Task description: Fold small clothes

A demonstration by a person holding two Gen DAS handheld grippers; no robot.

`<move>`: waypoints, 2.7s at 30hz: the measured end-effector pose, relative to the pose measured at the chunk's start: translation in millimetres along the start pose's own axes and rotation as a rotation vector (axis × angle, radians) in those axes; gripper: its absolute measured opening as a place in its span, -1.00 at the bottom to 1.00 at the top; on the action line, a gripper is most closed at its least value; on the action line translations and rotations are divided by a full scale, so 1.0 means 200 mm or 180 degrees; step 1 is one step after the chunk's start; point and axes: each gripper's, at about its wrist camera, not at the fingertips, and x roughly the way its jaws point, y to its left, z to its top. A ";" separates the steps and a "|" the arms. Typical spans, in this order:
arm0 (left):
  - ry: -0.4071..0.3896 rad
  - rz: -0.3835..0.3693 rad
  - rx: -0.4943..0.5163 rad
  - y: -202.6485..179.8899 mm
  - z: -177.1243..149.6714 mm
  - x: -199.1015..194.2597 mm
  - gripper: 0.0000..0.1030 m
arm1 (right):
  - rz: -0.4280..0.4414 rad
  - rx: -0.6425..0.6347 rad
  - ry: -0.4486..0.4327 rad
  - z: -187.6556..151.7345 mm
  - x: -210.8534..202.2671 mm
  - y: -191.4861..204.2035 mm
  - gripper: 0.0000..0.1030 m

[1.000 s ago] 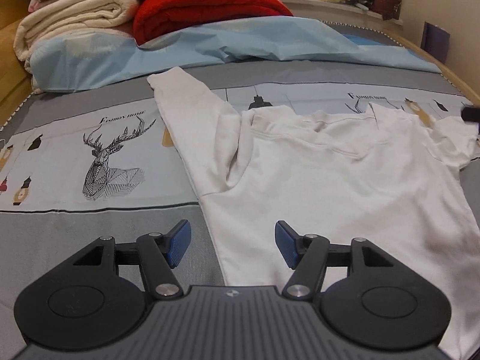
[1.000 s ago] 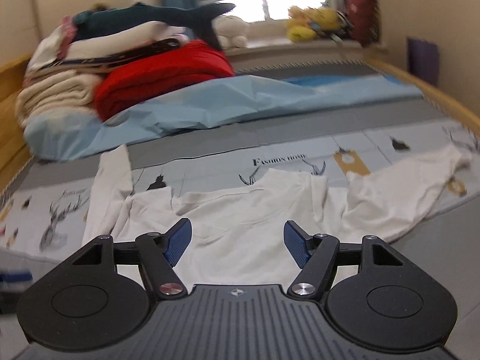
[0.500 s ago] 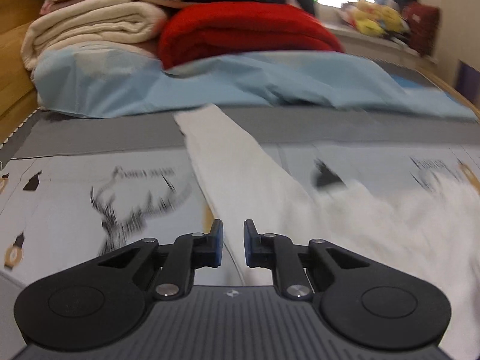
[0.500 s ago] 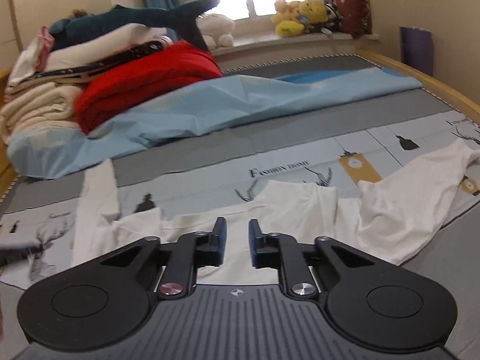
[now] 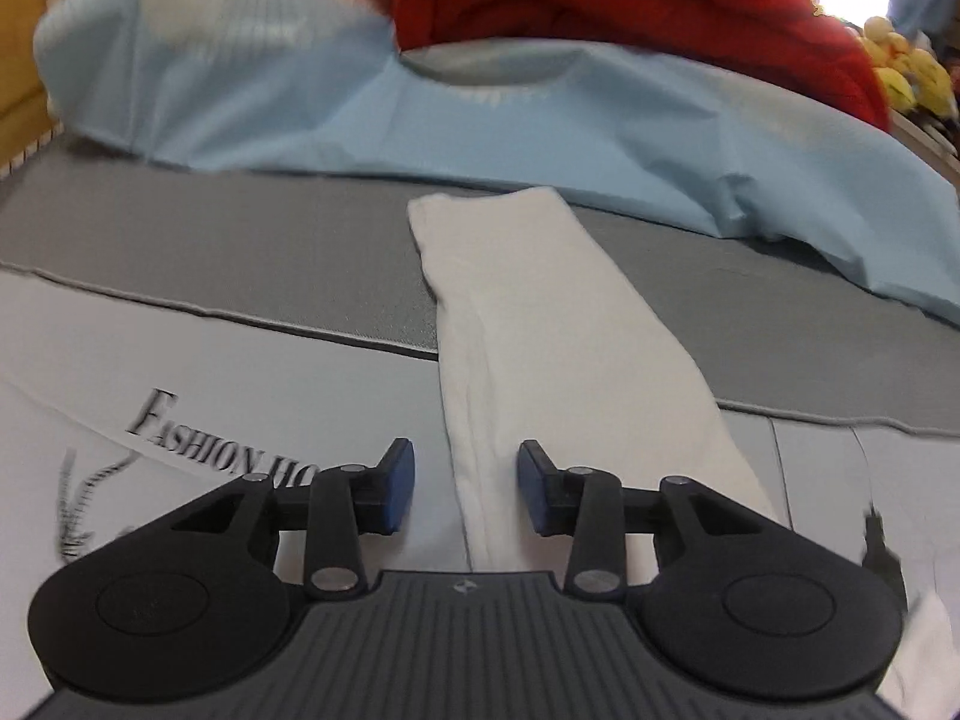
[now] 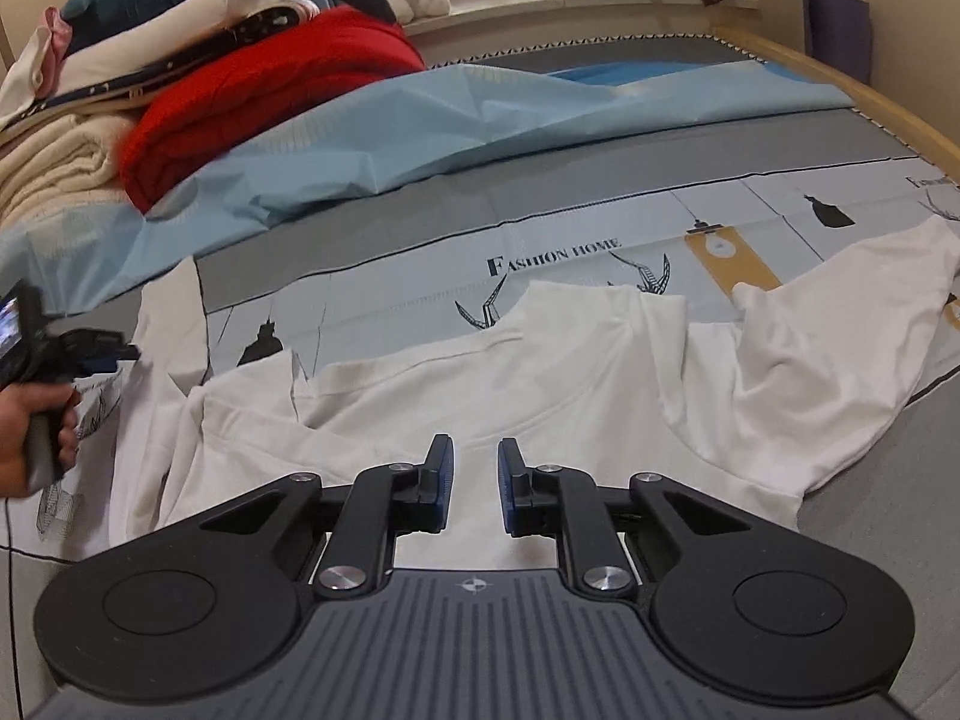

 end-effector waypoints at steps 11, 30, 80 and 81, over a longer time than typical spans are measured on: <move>-0.0258 0.0645 -0.0618 0.50 -0.30 -0.64 -0.94 | -0.0052 0.0064 -0.0004 0.01 -0.01 -0.05 -0.68; -0.0082 0.0436 -0.2828 1.48 -1.13 -1.12 -0.11 | 0.0061 -0.0069 0.0017 -0.03 -0.06 0.06 -0.68; 0.0654 -0.0500 -0.1130 -0.03 -0.83 -0.94 -0.25 | -0.0140 0.0449 0.0581 -0.09 0.39 -0.32 -0.28; 0.0656 -0.0516 -0.1142 -0.02 -0.84 -0.93 -0.25 | -0.0175 0.0414 0.0567 -0.09 0.39 -0.31 -0.47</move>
